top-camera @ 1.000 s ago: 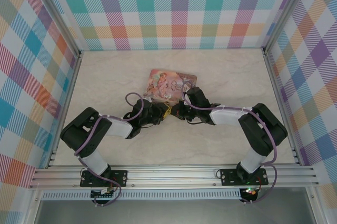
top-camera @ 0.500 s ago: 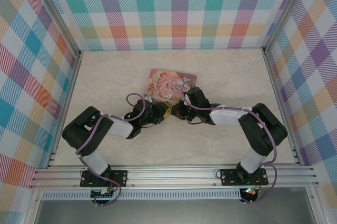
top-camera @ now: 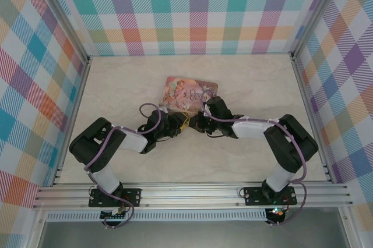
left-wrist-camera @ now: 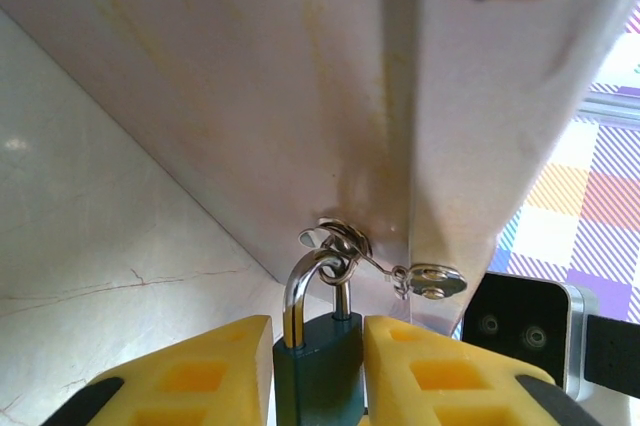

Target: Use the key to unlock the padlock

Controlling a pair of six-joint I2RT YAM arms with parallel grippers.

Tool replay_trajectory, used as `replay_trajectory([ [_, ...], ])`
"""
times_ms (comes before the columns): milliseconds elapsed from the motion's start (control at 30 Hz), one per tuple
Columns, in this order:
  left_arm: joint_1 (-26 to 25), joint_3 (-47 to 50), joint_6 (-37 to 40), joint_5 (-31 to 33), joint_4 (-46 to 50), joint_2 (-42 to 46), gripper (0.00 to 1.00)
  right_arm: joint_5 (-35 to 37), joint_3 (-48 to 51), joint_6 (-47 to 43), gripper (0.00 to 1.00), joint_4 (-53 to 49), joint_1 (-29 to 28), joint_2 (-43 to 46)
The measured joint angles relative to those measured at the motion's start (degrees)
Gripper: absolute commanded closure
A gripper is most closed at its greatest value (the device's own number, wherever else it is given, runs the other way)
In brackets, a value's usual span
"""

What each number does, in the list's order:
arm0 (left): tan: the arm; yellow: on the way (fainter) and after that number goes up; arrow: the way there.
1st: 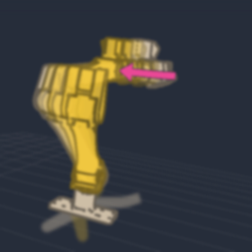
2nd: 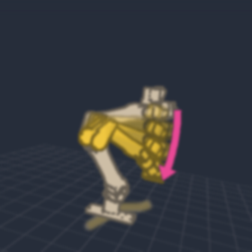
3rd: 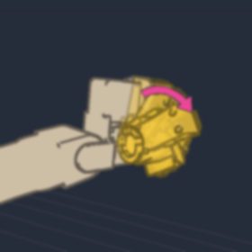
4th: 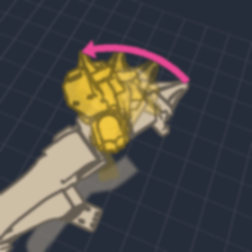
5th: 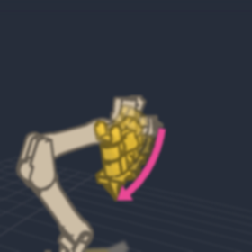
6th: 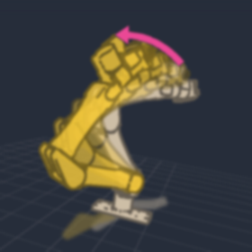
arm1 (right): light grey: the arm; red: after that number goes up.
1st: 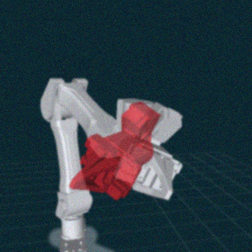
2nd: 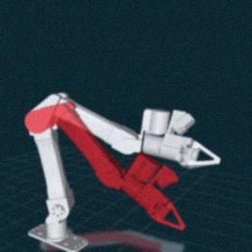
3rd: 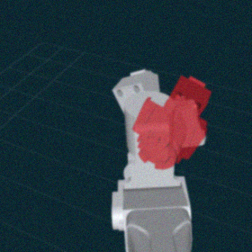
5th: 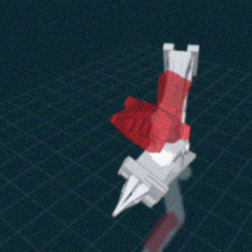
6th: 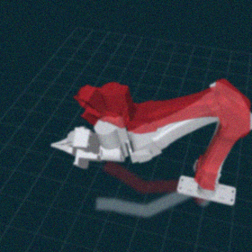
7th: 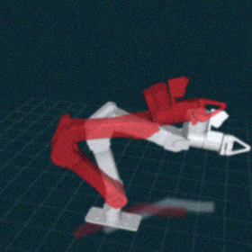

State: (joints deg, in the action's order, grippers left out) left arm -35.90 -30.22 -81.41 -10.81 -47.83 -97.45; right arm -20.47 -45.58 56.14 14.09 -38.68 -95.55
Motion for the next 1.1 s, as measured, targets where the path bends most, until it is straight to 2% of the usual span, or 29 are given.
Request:
replay_trajectory([
  [267,0.15,0.00,-0.04,0.22,-0.07,0.00,0.92,0.17,-0.02,0.02,0.91,0.15,0.02,0.00],
  [400,0.20,0.00,0.17,0.22,-0.13,0.00,1.00,0.26,-0.02,0.00,0.86,0.31,0.07,0.00],
  [500,0.20,-0.02,0.20,0.20,-0.13,0.00,1.00,0.17,0.00,-0.33,0.74,0.26,0.07,0.02],
  [800,0.22,-0.81,0.22,0.37,1.25,0.07,1.00,0.48,0.37,-6.80,0.53,-3.13,1.57,4.90],
  [967,0.44,-1.31,0.22,0.15,2.05,0.13,1.00,3.08,0.57,-16.02,0.46,-9.68,2.36,10.80],
  [1100,0.57,-2.38,0.20,-0.22,3.82,0.15,1.00,6.01,0.57,-27.34,0.38,-13.81,2.34,15.41],
])
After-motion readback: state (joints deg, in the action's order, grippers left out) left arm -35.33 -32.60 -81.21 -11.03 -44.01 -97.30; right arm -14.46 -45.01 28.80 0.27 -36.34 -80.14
